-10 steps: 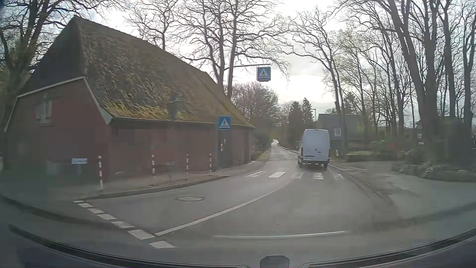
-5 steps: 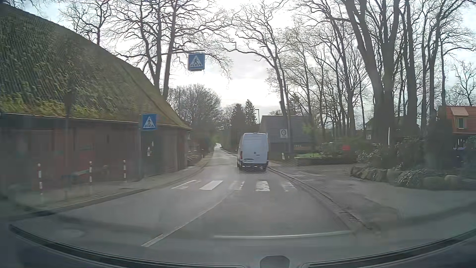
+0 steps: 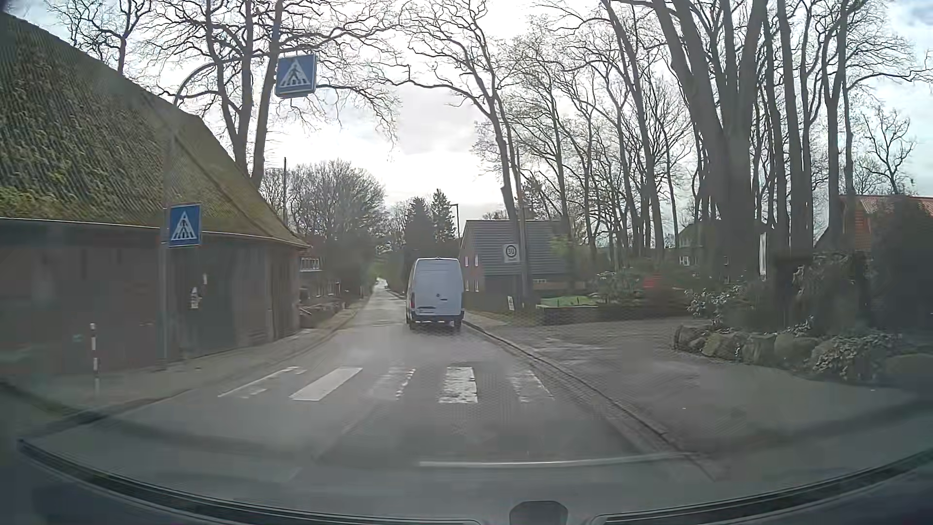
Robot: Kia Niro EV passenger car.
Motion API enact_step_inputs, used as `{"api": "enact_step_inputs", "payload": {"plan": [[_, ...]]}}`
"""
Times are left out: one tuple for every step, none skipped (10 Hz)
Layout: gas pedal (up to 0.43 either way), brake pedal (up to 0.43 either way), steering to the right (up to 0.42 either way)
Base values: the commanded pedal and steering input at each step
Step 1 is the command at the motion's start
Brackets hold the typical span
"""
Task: Follow the waypoints while adhering to traffic rules and regulations
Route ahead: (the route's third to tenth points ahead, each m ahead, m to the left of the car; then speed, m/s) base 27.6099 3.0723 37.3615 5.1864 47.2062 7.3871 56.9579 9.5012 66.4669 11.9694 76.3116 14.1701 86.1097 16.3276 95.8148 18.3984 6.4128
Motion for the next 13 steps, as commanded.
{"api": "enact_step_inputs", "payload": {"plan": [[0.098, 0.000, 0.014], [0.098, 0.000, -0.013], [0.098, 0.000, -0.038], [0.098, 0.006, -0.053], [0.098, 0.000, -0.061], [0.110, 0.000, -0.063], [0.110, 0.000, -0.063], [0.110, 0.000, -0.062], [0.110, 0.000, -0.061], [0.110, 0.000, -0.059], [0.110, 0.000, -0.055], [0.110, 0.000, -0.048], [0.110, 0.000, -0.045]]}}
